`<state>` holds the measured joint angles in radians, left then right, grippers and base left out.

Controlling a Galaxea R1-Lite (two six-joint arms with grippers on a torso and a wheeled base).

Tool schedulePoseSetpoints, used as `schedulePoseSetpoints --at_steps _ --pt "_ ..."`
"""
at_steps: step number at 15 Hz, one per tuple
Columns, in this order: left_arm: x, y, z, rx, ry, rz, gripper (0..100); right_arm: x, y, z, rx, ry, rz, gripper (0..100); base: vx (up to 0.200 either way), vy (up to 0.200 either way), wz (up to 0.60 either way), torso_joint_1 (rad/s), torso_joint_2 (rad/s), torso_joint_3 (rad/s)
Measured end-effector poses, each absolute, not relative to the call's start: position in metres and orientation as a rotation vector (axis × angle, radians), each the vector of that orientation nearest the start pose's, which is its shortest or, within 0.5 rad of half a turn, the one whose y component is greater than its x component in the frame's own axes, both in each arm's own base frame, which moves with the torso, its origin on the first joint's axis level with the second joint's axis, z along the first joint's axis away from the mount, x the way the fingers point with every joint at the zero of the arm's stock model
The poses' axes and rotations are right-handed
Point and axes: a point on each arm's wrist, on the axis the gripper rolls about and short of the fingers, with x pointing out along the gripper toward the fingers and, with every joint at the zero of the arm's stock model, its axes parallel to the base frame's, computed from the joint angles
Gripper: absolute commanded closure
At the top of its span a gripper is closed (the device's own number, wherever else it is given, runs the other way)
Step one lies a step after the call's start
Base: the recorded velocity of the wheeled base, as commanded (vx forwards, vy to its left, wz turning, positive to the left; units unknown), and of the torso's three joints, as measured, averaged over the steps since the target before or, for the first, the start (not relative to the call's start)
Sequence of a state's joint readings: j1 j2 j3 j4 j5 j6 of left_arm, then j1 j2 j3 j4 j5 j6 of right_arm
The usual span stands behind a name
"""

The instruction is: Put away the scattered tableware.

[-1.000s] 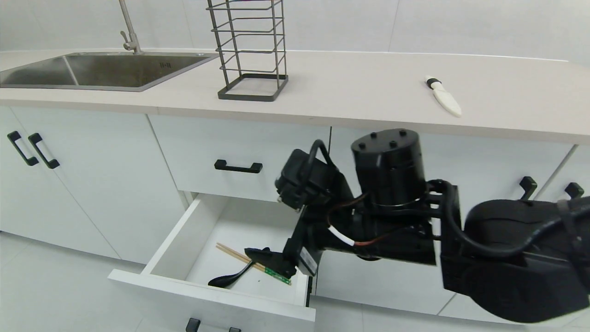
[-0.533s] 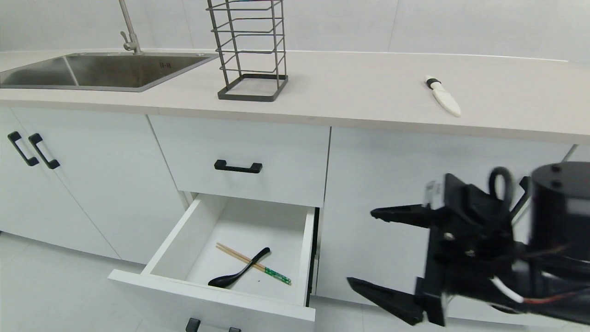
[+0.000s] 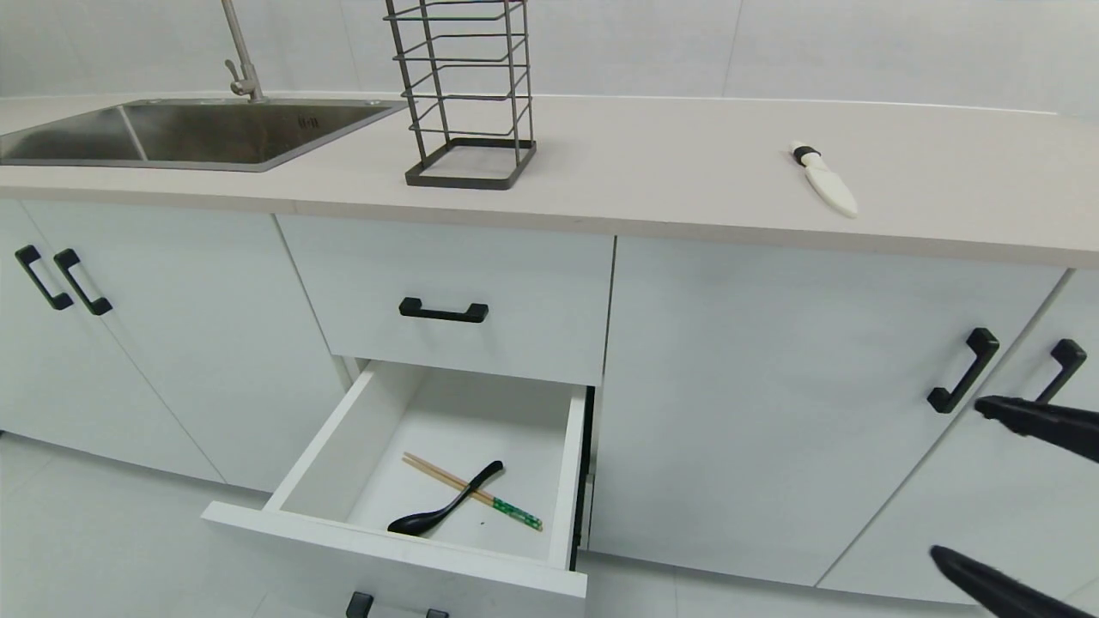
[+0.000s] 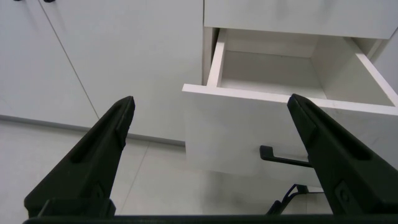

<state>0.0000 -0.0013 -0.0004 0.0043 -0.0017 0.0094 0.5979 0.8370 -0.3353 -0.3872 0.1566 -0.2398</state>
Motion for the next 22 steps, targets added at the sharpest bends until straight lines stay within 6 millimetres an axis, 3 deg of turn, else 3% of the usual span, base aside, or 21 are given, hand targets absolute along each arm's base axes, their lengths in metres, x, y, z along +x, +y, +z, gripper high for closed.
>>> schedulePoseSetpoints --at_steps 5,9,11,14,18,20,22 --pt "-0.023 0.0 0.075 0.009 0.003 -0.002 0 0.037 0.016 0.203 -0.198 -0.169 0.47 0 0.0 0.0 0.0 0.0 0.0 0.0" --pt "-0.023 0.0 0.075 0.009 0.003 -0.002 0 0.006 0.005 0.201 -0.209 -0.289 0.245 0 0.0 0.0 0.0 0.0 0.0 0.0" --pt "-0.023 0.0 0.075 0.009 0.001 -0.007 0 -0.003 0.005 0.181 -0.216 -0.288 0.2 0 0.0 0.0 0.0 0.0 0.0 0.0" --pt "-0.023 0.0 0.076 0.009 0.0 -0.007 0 -0.013 0.005 0.136 -0.179 -0.256 0.204 0 0.0 0.0 0.0 0.0 0.0 0.0" --pt "-0.023 0.0 0.075 0.007 0.002 -0.011 0 -0.02 0.001 0.084 -0.087 -0.023 0.065 0 0.0 0.0 0.0 0.0 0.0 0.0" --pt "-0.023 0.0 0.08 0.001 -0.04 -0.018 0 -0.022 0.001 0.077 -0.052 0.005 0.049 0 0.0 0.0 0.0 0.0 0.0 0.0" --pt "-0.034 0.0 0.116 -0.011 -0.211 -0.017 0 -0.023 0.001 0.076 -0.012 0.0 0.046 0 0.0 0.0 0.0 0.0 0.0 0.0"
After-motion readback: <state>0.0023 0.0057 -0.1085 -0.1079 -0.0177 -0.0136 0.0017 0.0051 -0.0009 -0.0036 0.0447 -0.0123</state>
